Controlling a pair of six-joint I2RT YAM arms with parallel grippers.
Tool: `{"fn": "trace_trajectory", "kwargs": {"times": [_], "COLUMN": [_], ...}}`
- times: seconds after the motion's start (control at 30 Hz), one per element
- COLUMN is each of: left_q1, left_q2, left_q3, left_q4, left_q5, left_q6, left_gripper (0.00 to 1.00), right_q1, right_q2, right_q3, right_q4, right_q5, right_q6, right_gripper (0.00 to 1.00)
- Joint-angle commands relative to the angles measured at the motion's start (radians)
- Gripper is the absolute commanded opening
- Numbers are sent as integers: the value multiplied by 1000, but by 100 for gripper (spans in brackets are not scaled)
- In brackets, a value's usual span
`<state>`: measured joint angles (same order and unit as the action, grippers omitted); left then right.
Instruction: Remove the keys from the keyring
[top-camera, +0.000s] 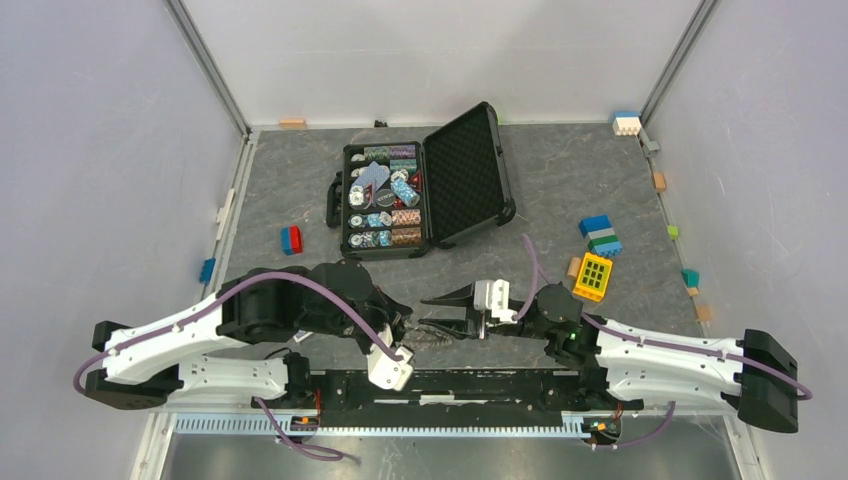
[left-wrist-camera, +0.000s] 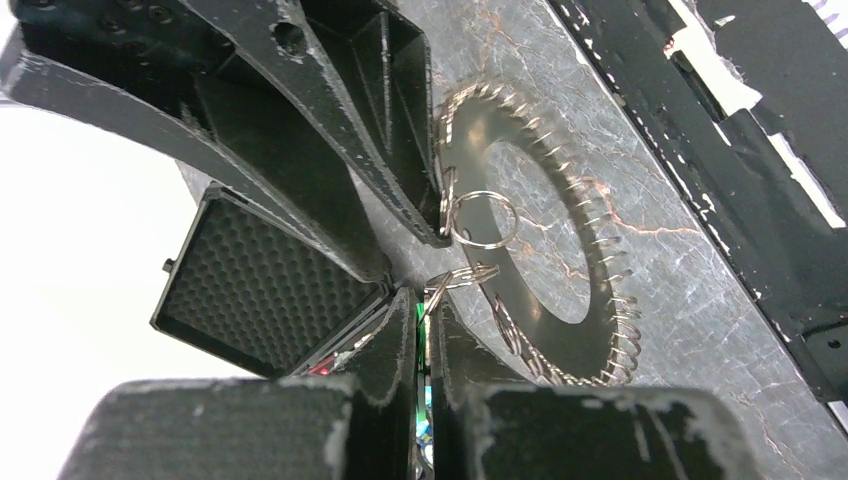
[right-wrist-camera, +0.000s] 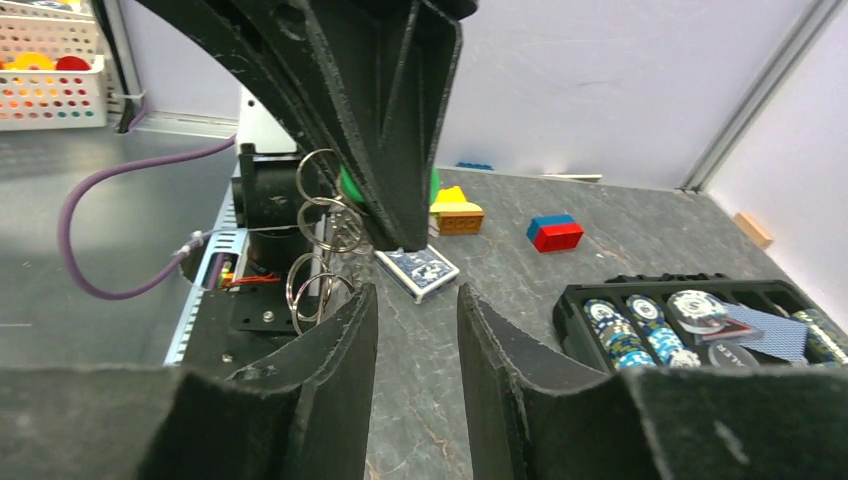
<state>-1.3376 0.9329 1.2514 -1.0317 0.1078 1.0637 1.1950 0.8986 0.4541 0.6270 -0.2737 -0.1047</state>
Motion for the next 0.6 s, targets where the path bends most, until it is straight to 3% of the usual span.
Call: {"fn": "trace_trajectory", "kwargs": {"times": [0.0, 0.57], "left_q1": [-3, -5], "left_q2": [-20, -14], "left_q3": [-3, -19], "left_q4": [90, 117], "left_q5": [-6, -51], "left_q6": [45, 41], "left_gripper": [2, 2], "right_q1": [-3, -3], "right_q2": [14, 42], "right_q3": [38, 22], "right_q4": [32, 131], "right_q5": [-60, -96], "right_q6": [45, 142], "right_gripper": [39, 37]}}
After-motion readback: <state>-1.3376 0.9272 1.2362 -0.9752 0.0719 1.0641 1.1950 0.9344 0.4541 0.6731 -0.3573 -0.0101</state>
